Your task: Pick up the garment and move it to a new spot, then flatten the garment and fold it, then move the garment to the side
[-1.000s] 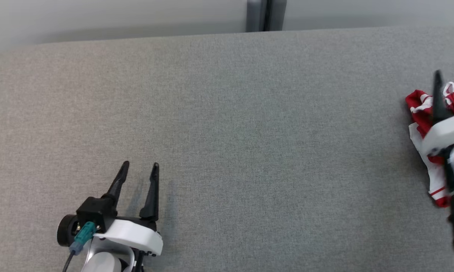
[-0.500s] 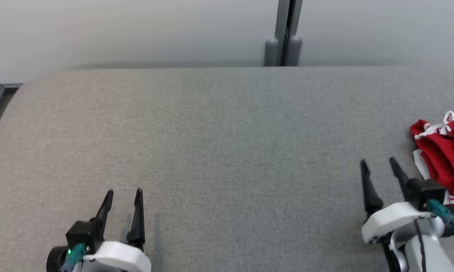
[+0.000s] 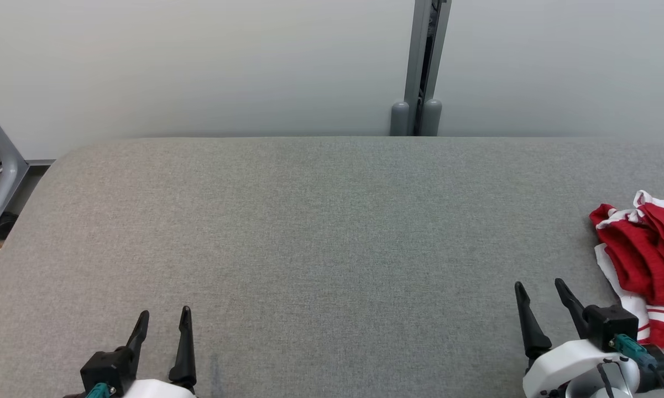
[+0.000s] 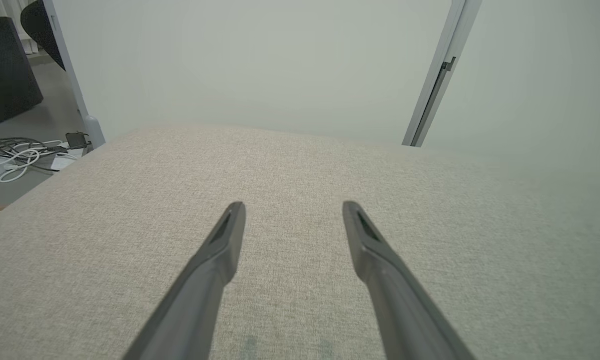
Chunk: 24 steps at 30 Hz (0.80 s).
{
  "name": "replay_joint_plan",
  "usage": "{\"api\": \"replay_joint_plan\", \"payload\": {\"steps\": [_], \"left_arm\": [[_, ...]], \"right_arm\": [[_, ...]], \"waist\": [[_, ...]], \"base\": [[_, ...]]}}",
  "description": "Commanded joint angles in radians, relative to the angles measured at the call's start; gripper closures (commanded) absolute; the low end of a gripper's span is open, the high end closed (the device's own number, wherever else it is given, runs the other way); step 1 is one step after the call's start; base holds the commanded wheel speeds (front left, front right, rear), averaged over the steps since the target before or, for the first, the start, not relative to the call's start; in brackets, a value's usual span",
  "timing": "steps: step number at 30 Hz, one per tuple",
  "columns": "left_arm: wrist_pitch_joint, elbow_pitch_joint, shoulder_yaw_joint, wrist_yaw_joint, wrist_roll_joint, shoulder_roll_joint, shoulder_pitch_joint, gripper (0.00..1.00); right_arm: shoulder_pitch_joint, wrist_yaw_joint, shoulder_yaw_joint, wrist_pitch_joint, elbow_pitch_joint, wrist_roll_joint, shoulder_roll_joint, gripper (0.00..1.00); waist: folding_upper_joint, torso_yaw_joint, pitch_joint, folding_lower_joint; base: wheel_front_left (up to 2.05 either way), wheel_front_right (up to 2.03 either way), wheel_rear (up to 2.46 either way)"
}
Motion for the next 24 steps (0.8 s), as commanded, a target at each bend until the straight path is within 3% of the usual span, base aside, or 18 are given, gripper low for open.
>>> {"api": "replay_joint_plan", "payload": {"steps": [1, 24], "left_arm": [[0.000, 0.000, 0.008, -0.004, -0.006, 0.004, 0.008, 0.00], [0.000, 0.015, 0.013, -0.019, -0.021, 0.004, -0.046, 0.00]], "right_arm": [[0.013, 0.000, -0.001, -0.004, -0.004, 0.006, -0.006, 0.00], [-0.015, 0.000, 0.013, -0.004, -0.021, 0.000, -0.007, 0.00]], "waist": [[0.0000, -0.002, -0.002, 0.0000], [0.0000, -0.035, 0.064, 0.0000]], "base": [[0.00, 0.00, 0.00], [0.00, 0.00, 0.00]]}}
